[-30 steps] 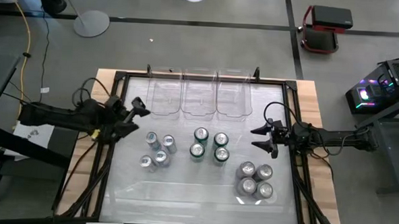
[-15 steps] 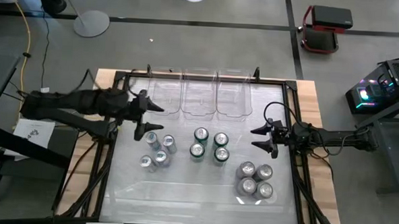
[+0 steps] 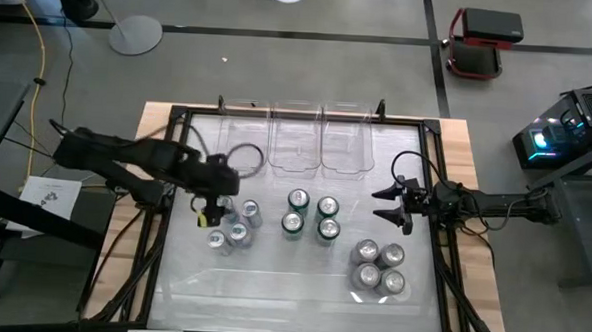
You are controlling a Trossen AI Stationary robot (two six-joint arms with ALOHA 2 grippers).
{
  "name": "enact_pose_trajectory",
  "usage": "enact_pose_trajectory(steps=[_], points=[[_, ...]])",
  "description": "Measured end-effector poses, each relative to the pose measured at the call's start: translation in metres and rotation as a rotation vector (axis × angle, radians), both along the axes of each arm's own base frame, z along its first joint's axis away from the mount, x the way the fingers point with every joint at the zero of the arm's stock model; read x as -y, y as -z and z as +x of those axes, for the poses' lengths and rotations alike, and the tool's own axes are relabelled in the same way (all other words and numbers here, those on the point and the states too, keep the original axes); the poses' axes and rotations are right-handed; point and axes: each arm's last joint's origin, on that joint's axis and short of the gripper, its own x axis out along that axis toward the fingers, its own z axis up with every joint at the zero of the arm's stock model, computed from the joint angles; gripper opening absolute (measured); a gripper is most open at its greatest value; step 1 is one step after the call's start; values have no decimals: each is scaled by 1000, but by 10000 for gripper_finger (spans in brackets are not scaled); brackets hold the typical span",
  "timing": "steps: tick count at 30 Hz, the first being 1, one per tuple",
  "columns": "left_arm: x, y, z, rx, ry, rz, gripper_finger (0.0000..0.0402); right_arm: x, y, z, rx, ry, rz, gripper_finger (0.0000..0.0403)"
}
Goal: Sort soda cans
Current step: Put the top left blue soda can into the left transparent bin
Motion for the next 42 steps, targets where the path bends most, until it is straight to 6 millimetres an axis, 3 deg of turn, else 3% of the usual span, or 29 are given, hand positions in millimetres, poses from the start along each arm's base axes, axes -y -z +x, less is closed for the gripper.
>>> enact_pose_trajectory(steps=[4,13,35,42], points=[[-6,18,2,-224,-30,38,310,0,0,0,0,0,0,291],[-10,41,4,-306,1,-32,310,0,0,0,0,0,0,291],[-13,98,3,-243,31,-34,310,0,0,0,0,0,0,291],[-13,101,4,-222,29,-34,301,0,0,0,0,0,0,291]])
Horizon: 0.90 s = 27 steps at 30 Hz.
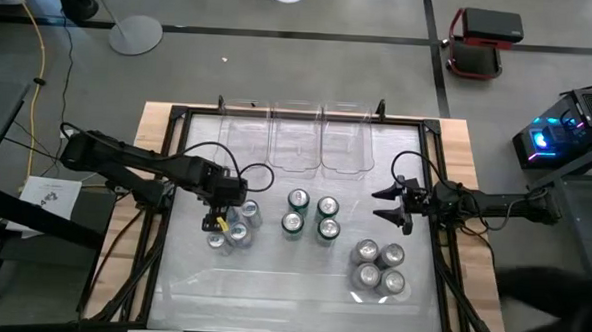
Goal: Sort soda cans
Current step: Put the top left blue soda can into the left transparent bin
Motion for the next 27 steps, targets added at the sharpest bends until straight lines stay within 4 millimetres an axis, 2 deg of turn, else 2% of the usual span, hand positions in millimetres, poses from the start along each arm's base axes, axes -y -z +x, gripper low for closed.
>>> enact_pose_trajectory(steps=[12,16,21,27], points=[[0,0,2,20,-9,-4,233,0,0,0,0,0,0,291],[1,-9,2,5,-28,-18,222,0,0,0,0,0,0,291],[-1,-45,4,17,-58,-13,222,0,0,0,0,0,0,291],[-22,-112,10,191,-106,65,222,0,0,0,0,0,0,291]])
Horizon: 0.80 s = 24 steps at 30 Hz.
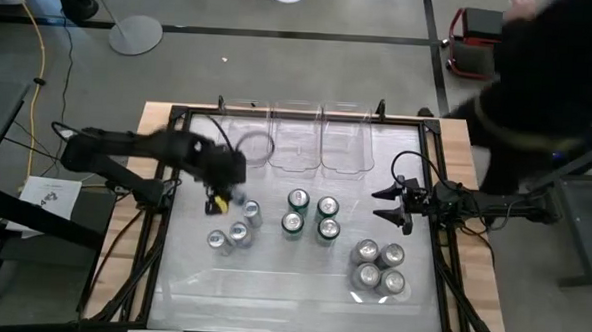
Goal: Sort soda cans
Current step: Put the top left blue soda can into the left transparent bin
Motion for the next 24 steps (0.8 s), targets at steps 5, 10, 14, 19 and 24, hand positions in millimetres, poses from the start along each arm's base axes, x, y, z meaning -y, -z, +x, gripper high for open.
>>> enact_pose_trajectory(steps=[5,10,14,19,24], points=[[-37,-46,0,130,-80,102,222,0,0,0,0,0,0,291],[-79,-47,7,60,-99,171,222,0,0,0,0,0,0,291],[-113,-20,26,-81,-69,174,222,0,0,0,0,-1,0,291],[-140,20,50,-227,-13,118,222,0,0,0,0,0,0,291],[-147,44,65,-301,24,64,222,0,0,0,0,0,0,291]])
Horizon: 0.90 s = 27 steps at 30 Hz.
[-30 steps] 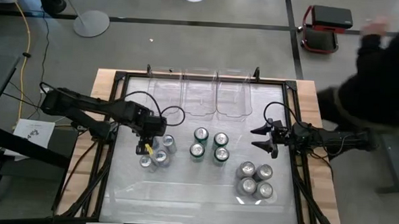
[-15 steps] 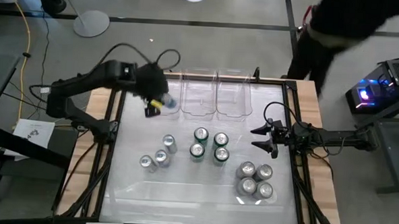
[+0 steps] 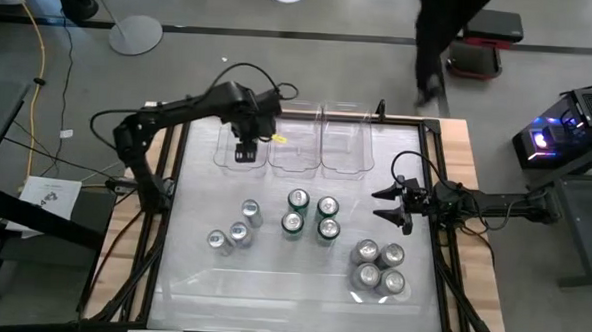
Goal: Sort soda cans
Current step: Put the top left blue soda can into the left transparent bin
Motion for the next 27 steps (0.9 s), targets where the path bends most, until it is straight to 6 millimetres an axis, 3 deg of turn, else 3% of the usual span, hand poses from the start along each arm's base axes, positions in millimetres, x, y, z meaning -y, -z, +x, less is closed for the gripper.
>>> enact_pose_trajectory(steps=[9,27], points=[[-4,15,11,20,-41,-77,222,0,0,0,0,0,0,291],[-9,20,13,103,-92,-133,231,0,0,0,0,0,0,291]])
